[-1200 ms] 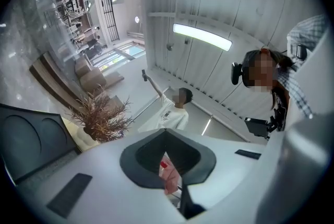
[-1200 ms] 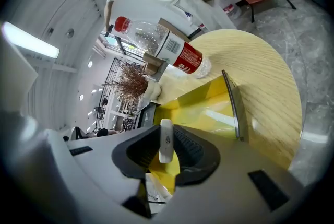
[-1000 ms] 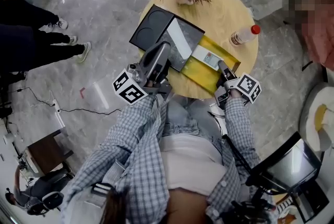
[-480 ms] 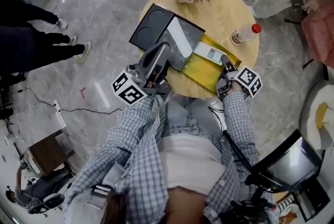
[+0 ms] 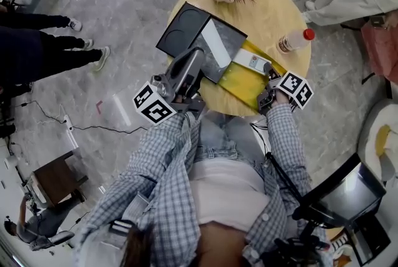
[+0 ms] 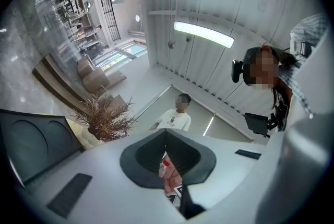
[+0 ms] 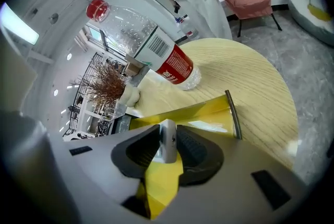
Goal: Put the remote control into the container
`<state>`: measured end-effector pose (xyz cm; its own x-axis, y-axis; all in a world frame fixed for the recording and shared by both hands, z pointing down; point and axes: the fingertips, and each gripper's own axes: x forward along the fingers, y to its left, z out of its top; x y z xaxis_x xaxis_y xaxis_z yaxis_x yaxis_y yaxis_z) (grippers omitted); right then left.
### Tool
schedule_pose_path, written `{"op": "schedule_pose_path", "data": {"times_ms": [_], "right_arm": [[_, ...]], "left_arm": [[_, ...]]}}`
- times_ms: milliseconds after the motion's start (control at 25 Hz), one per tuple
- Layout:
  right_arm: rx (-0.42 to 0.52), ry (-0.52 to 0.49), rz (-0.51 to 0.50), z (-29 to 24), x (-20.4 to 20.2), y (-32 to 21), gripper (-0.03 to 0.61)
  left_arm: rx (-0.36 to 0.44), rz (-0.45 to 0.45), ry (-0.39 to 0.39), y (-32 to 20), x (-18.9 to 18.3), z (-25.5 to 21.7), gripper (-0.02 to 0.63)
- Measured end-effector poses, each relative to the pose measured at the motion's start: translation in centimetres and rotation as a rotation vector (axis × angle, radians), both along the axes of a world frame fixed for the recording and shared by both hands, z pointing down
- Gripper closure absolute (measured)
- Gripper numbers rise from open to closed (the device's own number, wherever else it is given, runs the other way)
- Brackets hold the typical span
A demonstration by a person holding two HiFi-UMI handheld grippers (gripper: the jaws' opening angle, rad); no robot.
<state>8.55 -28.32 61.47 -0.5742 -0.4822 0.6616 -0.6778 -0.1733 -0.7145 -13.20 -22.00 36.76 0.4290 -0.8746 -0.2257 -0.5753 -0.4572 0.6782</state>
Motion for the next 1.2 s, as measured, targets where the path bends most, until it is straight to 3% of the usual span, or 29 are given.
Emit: {"op": "schedule_pose_path", "data": {"times_ms": [160, 360, 520, 760, 920, 1160, 1200], "right_arm": [[-0.013, 0.059, -0.011, 1.2, 0.2, -0.2, 0.491], [-0.019, 0.196, -0.108, 2.5, 0.2, 0.2, 0.491], [0.012, 0.223, -0.13, 1.6, -0.1, 0.5, 0.491], [0.082, 0.339, -0.197, 1.3, -0.3, -0.8, 0.491], [0.183, 0.383, -0.204, -1.0, 0.2, -1.3, 0.491], [0.364, 0.294, -0.139, -5.9, 1.2, -1.6, 0.497], [0.389, 0.285, -0.131, -6.4, 1.4, -1.6, 0.534]], "left_arm": [[-0.002, -0.001, -0.002, 0.2, 0.1, 0.3, 0.606], [-0.002, -0.007, -0.011, 0.4, 0.0, -0.1, 0.606], [-0.001, -0.012, -0.022, 0.9, -0.4, -0.6, 0.606], [-0.01, -0.004, -0.035, 0.4, -0.2, 0.2, 0.606], [-0.004, 0.004, -0.06, 0.6, 0.2, -0.2, 0.606], [-0.008, 0.035, -0.111, 0.5, 1.4, -0.2, 0.606], [-0.008, 0.043, -0.122, 0.5, 1.7, 0.0, 0.606]]}}
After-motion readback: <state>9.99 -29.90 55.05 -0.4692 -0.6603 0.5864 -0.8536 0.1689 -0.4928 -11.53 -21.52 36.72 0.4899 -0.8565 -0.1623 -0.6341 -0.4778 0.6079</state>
